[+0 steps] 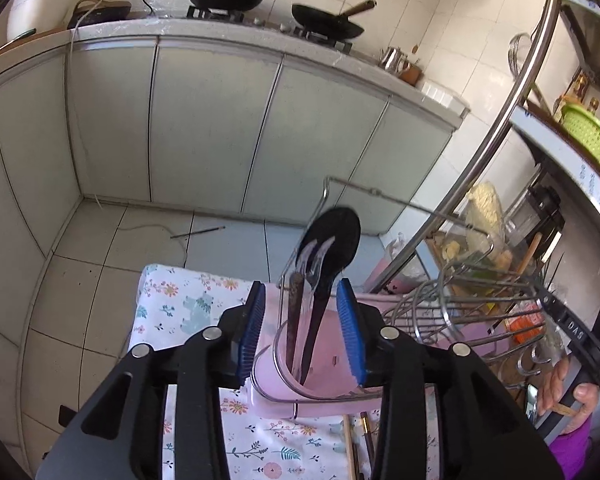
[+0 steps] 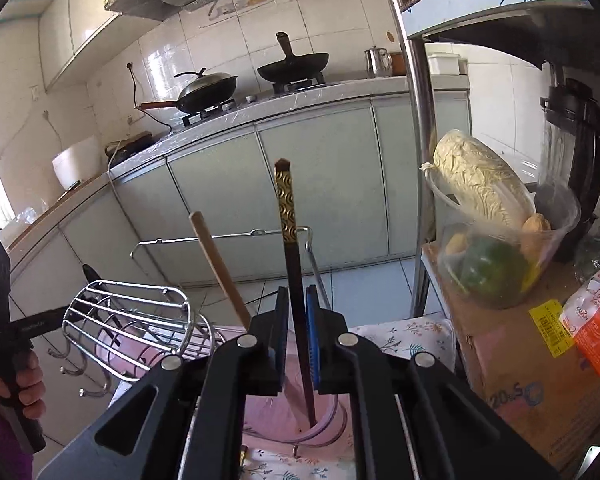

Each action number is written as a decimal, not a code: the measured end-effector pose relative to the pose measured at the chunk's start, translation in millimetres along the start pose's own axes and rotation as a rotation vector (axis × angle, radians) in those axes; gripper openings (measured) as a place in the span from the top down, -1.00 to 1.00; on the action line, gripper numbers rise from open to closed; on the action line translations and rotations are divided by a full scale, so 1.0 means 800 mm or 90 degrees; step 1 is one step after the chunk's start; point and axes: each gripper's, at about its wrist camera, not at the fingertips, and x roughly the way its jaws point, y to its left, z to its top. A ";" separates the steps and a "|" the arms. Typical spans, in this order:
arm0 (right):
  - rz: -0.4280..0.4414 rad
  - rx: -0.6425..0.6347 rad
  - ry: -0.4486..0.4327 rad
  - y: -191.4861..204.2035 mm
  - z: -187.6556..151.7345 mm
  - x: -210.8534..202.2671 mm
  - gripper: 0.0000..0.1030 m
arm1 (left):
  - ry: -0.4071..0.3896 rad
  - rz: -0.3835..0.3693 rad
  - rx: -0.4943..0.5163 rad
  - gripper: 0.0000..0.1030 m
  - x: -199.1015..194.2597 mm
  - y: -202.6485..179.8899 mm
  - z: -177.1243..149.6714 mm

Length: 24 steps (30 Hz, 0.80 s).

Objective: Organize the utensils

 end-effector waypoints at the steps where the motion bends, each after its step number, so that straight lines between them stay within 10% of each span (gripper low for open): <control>1: 0.002 0.002 -0.008 0.000 0.002 -0.005 0.73 | -0.008 0.001 0.000 0.28 -0.005 0.001 0.002; 12: 0.000 0.034 -0.051 -0.003 -0.042 -0.073 0.50 | -0.041 -0.045 0.020 0.28 -0.061 -0.011 -0.039; 24: 0.018 0.041 0.118 0.013 -0.172 -0.027 0.49 | 0.146 -0.070 0.057 0.29 0.011 -0.045 -0.168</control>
